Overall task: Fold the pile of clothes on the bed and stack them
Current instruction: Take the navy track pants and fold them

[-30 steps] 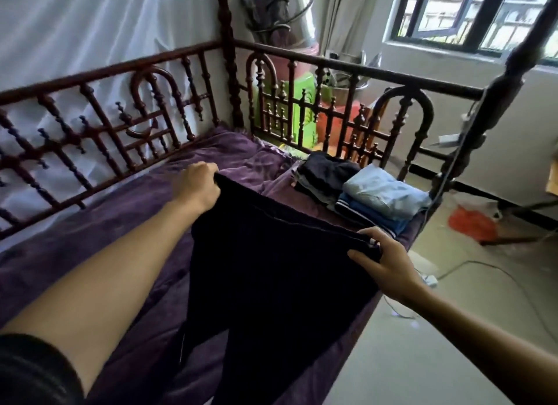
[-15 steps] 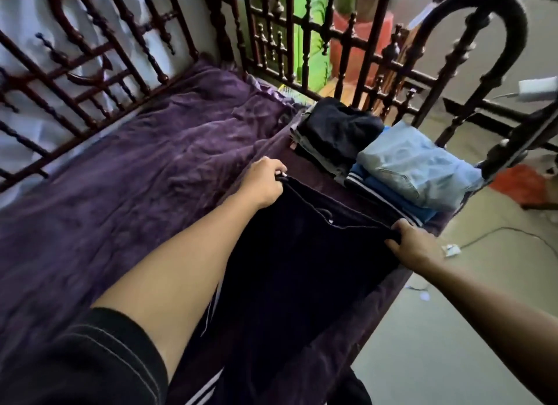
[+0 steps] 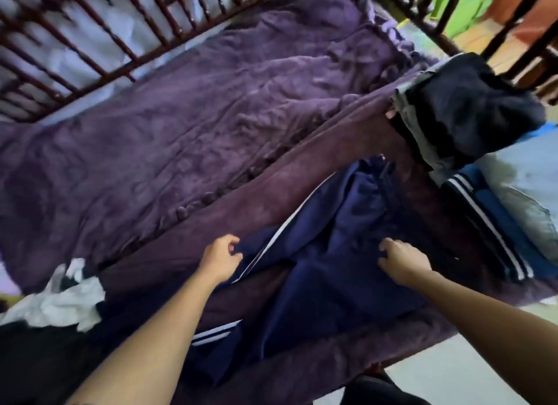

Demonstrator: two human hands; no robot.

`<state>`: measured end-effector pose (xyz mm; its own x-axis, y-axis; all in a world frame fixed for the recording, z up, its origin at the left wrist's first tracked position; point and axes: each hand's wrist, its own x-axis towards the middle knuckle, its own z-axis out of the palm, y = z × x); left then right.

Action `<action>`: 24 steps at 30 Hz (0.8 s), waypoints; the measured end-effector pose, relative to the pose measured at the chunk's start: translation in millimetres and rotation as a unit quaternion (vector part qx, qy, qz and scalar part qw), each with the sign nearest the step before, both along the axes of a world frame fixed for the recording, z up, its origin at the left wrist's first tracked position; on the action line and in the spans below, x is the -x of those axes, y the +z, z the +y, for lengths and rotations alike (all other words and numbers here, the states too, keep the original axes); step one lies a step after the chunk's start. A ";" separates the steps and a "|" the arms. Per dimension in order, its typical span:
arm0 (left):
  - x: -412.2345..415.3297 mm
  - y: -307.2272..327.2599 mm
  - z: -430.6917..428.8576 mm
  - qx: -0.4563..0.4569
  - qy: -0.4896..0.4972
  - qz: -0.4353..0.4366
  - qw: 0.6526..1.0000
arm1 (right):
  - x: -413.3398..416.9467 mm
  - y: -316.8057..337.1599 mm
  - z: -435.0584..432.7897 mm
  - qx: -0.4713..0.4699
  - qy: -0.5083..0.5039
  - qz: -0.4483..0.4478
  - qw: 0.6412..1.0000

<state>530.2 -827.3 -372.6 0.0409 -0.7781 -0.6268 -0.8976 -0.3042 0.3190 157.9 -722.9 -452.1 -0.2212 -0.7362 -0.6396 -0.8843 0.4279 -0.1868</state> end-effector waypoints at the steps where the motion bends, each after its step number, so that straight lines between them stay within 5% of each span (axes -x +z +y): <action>1: -24.9 -2.1 17.8 -0.008 0.019 -0.016 1.000 | -22.0 -0.8 -7.1 -0.005 0.032 -0.017 0.999; 7: -149.5 -32.2 112.8 -0.054 0.089 -0.086 0.991 | -162.2 -12.6 -26.7 -0.018 0.179 -0.069 0.981; 14: -262.5 -111.1 136.2 0.031 -0.073 -0.211 0.974 | -294.9 -66.1 -30.6 0.054 0.294 -0.009 0.954; 19: -340.9 -167.7 111.9 0.075 -0.094 -0.253 0.960 | -338.3 -112.4 -44.1 0.106 0.274 0.022 0.956; 24: -382.9 -172.9 80.0 0.138 -0.101 -0.177 0.969 | -349.3 -113.0 -35.9 0.169 0.180 0.041 0.968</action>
